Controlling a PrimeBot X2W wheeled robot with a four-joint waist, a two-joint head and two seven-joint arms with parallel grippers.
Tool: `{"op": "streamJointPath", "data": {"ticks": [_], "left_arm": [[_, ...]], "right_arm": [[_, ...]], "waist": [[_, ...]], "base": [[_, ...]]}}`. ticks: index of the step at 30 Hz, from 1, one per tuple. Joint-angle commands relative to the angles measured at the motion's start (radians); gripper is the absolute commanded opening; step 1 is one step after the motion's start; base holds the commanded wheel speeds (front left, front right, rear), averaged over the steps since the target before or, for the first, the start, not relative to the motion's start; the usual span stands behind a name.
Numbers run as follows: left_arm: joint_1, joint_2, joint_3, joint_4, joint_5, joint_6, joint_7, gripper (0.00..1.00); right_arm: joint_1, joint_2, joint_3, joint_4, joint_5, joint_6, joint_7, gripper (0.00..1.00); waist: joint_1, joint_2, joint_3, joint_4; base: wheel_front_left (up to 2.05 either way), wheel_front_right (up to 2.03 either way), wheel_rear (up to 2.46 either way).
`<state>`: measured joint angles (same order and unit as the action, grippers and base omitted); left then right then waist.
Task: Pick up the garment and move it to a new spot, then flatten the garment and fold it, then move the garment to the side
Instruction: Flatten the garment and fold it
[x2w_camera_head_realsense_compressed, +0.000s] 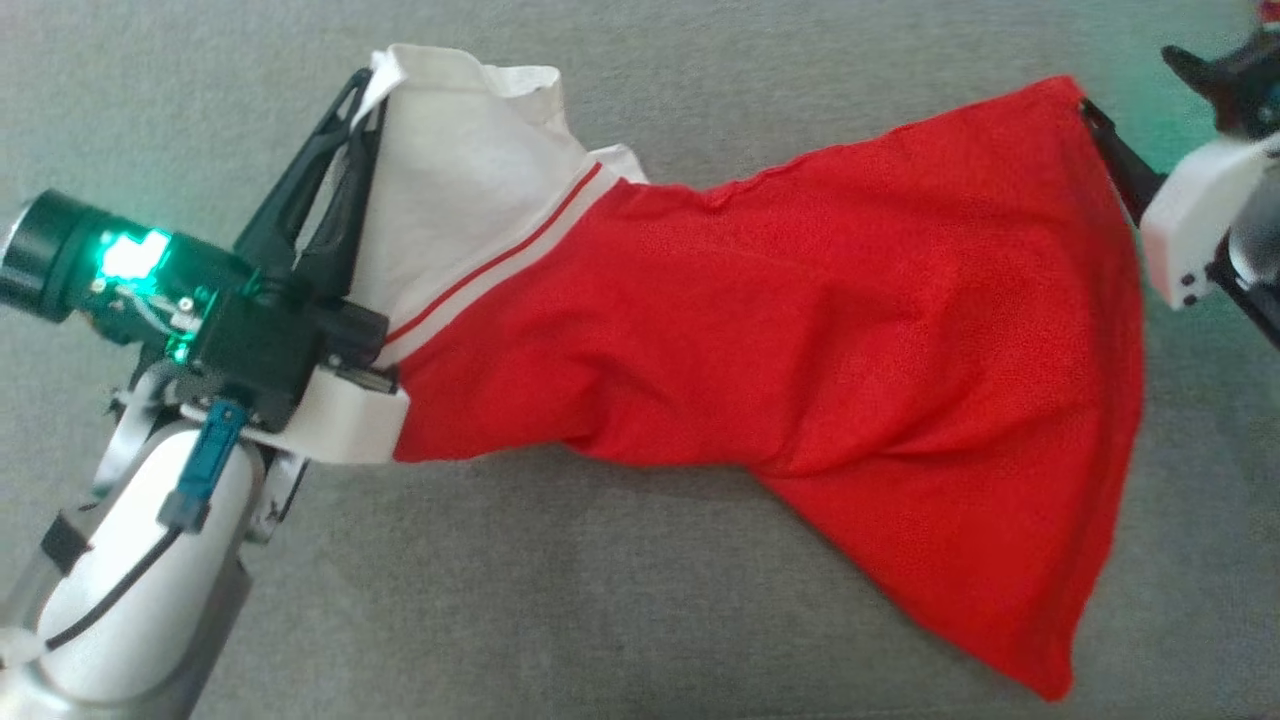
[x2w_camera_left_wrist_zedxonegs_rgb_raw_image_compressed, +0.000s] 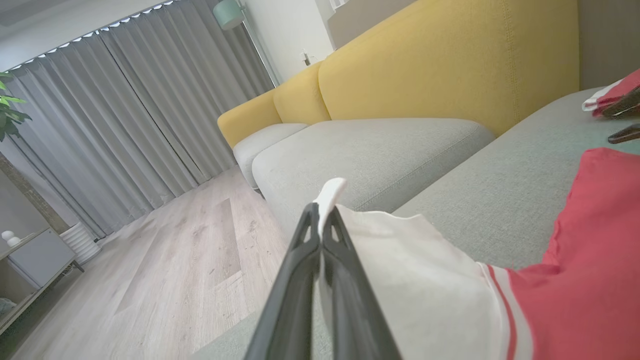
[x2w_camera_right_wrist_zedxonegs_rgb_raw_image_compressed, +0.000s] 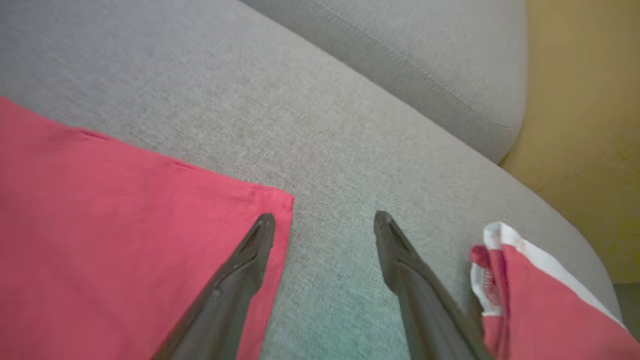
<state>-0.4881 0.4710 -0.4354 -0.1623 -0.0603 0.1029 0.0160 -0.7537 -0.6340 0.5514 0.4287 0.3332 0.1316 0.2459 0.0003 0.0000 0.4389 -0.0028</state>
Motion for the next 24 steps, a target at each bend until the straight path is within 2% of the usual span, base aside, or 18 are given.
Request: {"op": "streamJointPath", "data": {"ticks": [1,9,15,16,18,20,24], "left_arm": [[-0.048,0.022,0.034,-0.023,0.011,-0.001,-0.007,0.00],[-0.067,0.011,0.016,0.007,0.009,-0.004,-0.021,0.00],[-0.078,0.009,0.015,0.028,0.001,-0.001,-0.030,0.00],[-0.079,0.010,0.016,0.031,0.000,-0.001,-0.031,0.00],[-0.082,0.009,0.016,0.037,-0.004,0.000,-0.035,0.00],[-0.085,0.008,0.017,0.042,-0.007,0.001,-0.038,0.00],[-0.085,0.010,0.019,0.057,-0.017,0.001,-0.045,0.00]], "right_arm": [[-0.019,-0.011,0.028,0.015,-0.004,-0.001,0.000,1.00],[-0.147,-0.002,0.212,0.200,0.046,-0.001,-0.016,1.00],[-0.173,-0.025,0.357,0.233,0.257,-0.001,0.071,1.00],[-0.176,-0.033,0.376,0.228,0.290,-0.001,0.087,0.95],[-0.177,-0.048,0.412,0.212,0.357,-0.001,0.121,0.45],[-0.182,-0.068,0.446,0.189,0.414,-0.001,0.140,0.00],[-0.204,-0.103,0.489,0.152,0.471,-0.001,0.104,0.00]], "waist": [[-0.0003,0.0000,0.024,0.024],[-0.0003,0.0000,0.035,0.050],[-0.0003,0.0000,0.034,0.074],[-0.0003,0.0000,0.034,0.078],[-0.0003,0.0000,0.033,0.084],[-0.0003,0.0000,0.031,0.089],[-0.0003,0.0000,0.017,0.091]], "base": [[0.00,0.00,0.00],[0.00,0.00,0.00],[0.00,0.00,0.00],[0.00,0.00,0.00],[0.00,0.00,0.00],[0.00,0.00,0.00],[0.00,0.00,0.00]]}}
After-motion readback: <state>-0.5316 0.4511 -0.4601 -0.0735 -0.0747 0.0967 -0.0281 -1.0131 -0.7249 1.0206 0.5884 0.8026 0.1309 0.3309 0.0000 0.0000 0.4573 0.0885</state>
